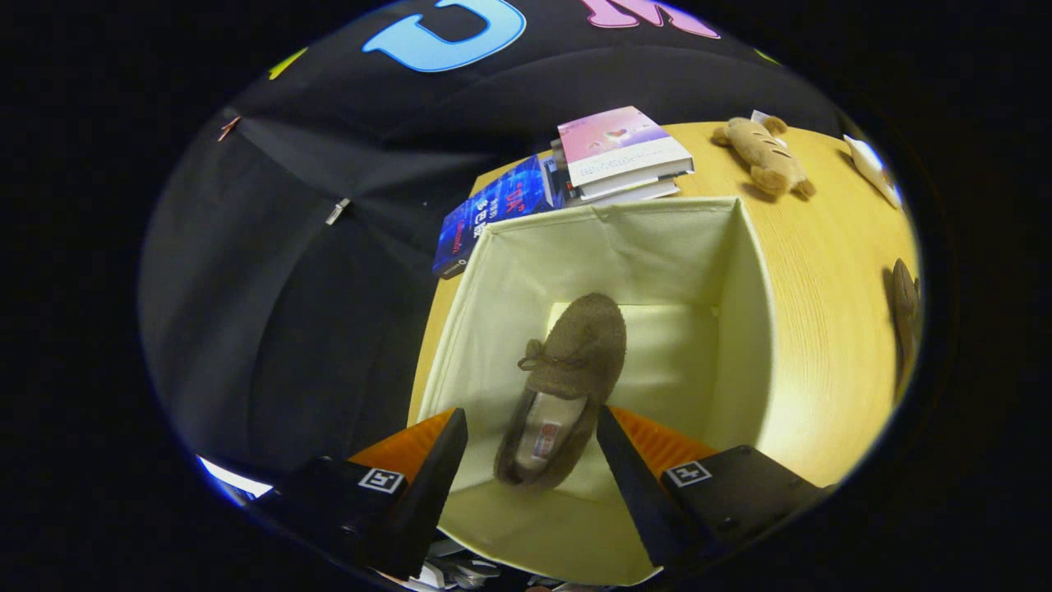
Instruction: Open the storage box then place both shoes into the box .Put the left shoe in first, then the right shoe, with the right side of both shoes facing outward in a uniform manner.
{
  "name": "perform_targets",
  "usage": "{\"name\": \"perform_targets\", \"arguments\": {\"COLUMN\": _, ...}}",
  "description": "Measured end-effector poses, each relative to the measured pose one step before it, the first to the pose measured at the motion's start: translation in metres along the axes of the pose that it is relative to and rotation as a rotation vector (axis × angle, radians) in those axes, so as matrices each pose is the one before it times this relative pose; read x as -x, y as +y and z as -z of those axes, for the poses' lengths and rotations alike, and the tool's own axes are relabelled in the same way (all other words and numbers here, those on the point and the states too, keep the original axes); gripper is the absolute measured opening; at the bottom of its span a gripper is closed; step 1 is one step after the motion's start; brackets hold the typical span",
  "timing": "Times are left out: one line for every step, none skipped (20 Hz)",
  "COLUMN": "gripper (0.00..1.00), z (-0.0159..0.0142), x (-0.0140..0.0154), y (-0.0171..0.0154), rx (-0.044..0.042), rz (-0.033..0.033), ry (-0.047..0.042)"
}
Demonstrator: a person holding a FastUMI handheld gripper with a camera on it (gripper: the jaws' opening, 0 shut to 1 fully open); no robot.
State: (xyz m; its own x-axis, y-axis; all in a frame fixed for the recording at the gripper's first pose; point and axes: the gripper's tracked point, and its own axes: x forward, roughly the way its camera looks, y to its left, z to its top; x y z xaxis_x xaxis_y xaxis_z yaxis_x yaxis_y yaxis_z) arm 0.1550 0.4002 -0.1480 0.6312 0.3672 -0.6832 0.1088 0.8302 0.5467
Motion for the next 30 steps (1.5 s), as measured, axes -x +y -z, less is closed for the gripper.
{"name": "perform_targets", "arguments": {"gripper": 0.99, "z": -0.00446, "x": 0.01316, "y": -0.00401, "rx": 0.02233, "rz": -0.00218, "ry": -0.02181}}
{"name": "perform_targets", "arguments": {"gripper": 0.99, "z": -0.00569, "x": 0.01354, "y": -0.00658, "rx": 0.0299, "rz": 0.00176, "ry": -0.02237}}
{"name": "perform_targets", "arguments": {"gripper": 0.99, "z": -0.00562, "x": 0.01517, "y": -0.00961, "rx": 0.03417, "rz": 0.0088, "ry": -0.02865}}
{"name": "perform_targets", "arguments": {"gripper": 0.99, "z": -0.00517, "x": 0.01185, "y": -0.00918, "rx": 0.0276, "rz": 0.00768, "ry": -0.02295}}
{"name": "perform_targets", "arguments": {"gripper": 0.99, "z": -0.00626, "x": 0.01497, "y": -0.01274, "rx": 0.02879, "rz": 0.01307, "ry": -0.02763}}
{"name": "perform_targets", "arguments": {"gripper": 0.99, "z": -0.0057, "x": 0.01366, "y": -0.01374, "rx": 0.02988, "rz": 0.01136, "ry": -0.02644}}
{"name": "perform_targets", "arguments": {"gripper": 0.99, "z": -0.00616, "x": 0.01392, "y": -0.0149, "rx": 0.02744, "rz": 0.01766, "ry": -0.02924}}
{"name": "perform_targets", "arguments": {"gripper": 0.99, "z": -0.00425, "x": 0.0116, "y": -0.01673, "rx": 0.02639, "rz": 0.01882, "ry": -0.02516}}
{"name": "perform_targets", "arguments": {"gripper": 0.98, "z": -0.00117, "x": 0.00983, "y": -0.01957, "rx": 0.02201, "rz": 0.02478, "ry": -0.01915}}
{"name": "perform_targets", "arguments": {"gripper": 0.98, "z": -0.00122, "x": 0.01066, "y": -0.02024, "rx": 0.0177, "rz": 0.02308, "ry": -0.01336}}
{"name": "perform_targets", "arguments": {"gripper": 0.99, "z": 0.00191, "x": 0.00894, "y": -0.01992, "rx": 0.01591, "rz": 0.02517, "ry": -0.00706}}
{"name": "perform_targets", "arguments": {"gripper": 0.99, "z": 0.00304, "x": 0.00799, "y": -0.02117, "rx": 0.01668, "rz": 0.02206, "ry": 0.00058}}
{"name": "perform_targets", "arguments": {"gripper": 0.99, "z": 0.00458, "x": 0.00662, "y": -0.02117, "rx": 0.01662, "rz": 0.02502, "ry": 0.00554}}
{"name": "perform_targets", "arguments": {"gripper": 0.99, "z": 0.00507, "x": 0.0067, "y": -0.02172, "rx": 0.01526, "rz": 0.01973, "ry": 0.00464}}
{"name": "perform_targets", "arguments": {"gripper": 0.99, "z": 0.00546, "x": 0.00674, "y": -0.01868, "rx": 0.01426, "rz": 0.01631, "ry": 0.00625}}
{"name": "perform_targets", "arguments": {"gripper": 0.99, "z": 0.00723, "x": 0.00507, "y": -0.01927, "rx": 0.01717, "rz": 0.01453, "ry": 0.00653}}
{"name": "perform_targets", "arguments": {"gripper": 0.99, "z": 0.0082, "x": 0.00432, "y": -0.02118, "rx": 0.01865, "rz": 0.01887, "ry": 0.00742}}
{"name": "perform_targets", "arguments": {"gripper": 0.99, "z": 0.00914, "x": 0.00153, "y": -0.02128, "rx": 0.01655, "rz": 0.02107, "ry": 0.0116}}
{"name": "perform_targets", "arguments": {"gripper": 0.99, "z": 0.01033, "x": 0.00212, "y": -0.02058, "rx": 0.00942, "rz": 0.01833, "ry": 0.01321}}
{"name": "perform_targets", "arguments": {"gripper": 0.99, "z": 0.00808, "x": -0.00141, "y": -0.01827, "rx": 0.00428, "rz": 0.01548, "ry": 0.0102}}
{"name": "perform_targets", "arguments": {"gripper": 0.99, "z": 0.01066, "x": -0.00324, "y": -0.01765, "rx": -0.0021, "rz": 0.01683, "ry": 0.01985}}
{"name": "perform_targets", "arguments": {"gripper": 0.99, "z": 0.00623, "x": -0.00159, "y": -0.02026, "rx": -0.00593, "rz": 0.00796, "ry": 0.01815}}
{"name": "perform_targets", "arguments": {"gripper": 0.99, "z": 0.00998, "x": -0.00207, "y": -0.01266, "rx": -0.00395, "rz": 0.01141, "ry": 0.01383}}
{"name": "perform_targets", "arguments": {"gripper": 0.99, "z": 0.00876, "x": -0.00499, "y": -0.01589, "rx": 0.00005, "rz": 0.0166, "ry": 0.00957}}
{"name": "perform_targets", "arguments": {"gripper": 0.99, "z": 0.00686, "x": -0.0061, "y": -0.01469, "rx": 0.00341, "rz": 0.01889, "ry": 0.00962}}
{"name": "perform_targets", "arguments": {"gripper": 0.99, "z": 0.00727, "x": -0.00774, "y": -0.01362, "rx": -0.0008, "rz": 0.01547, "ry": 0.0189}}
{"name": "perform_targets", "arguments": {"gripper": 0.99, "z": 0.00662, "x": -0.00913, "y": -0.01028, "rx": -0.0089, "rz": 0.00333, "ry": 0.01788}}
{"name": "perform_targets", "arguments": {"gripper": 0.99, "z": 0.0044, "x": -0.00925, "y": -0.00832, "rx": -0.01564, "rz": 0.0004, "ry": 0.01478}}
{"name": "perform_targets", "arguments": {"gripper": 0.99, "z": 0.00145, "x": -0.00826, "y": -0.00651, "rx": -0.01203, "rz": 0.00047, "ry": 0.00981}}
{"name": "perform_targets", "arguments": {"gripper": 0.99, "z": -0.00001, "x": -0.01371, "y": -0.00621, "rx": -0.0028, "rz": 0.007, "ry": 0.00513}}
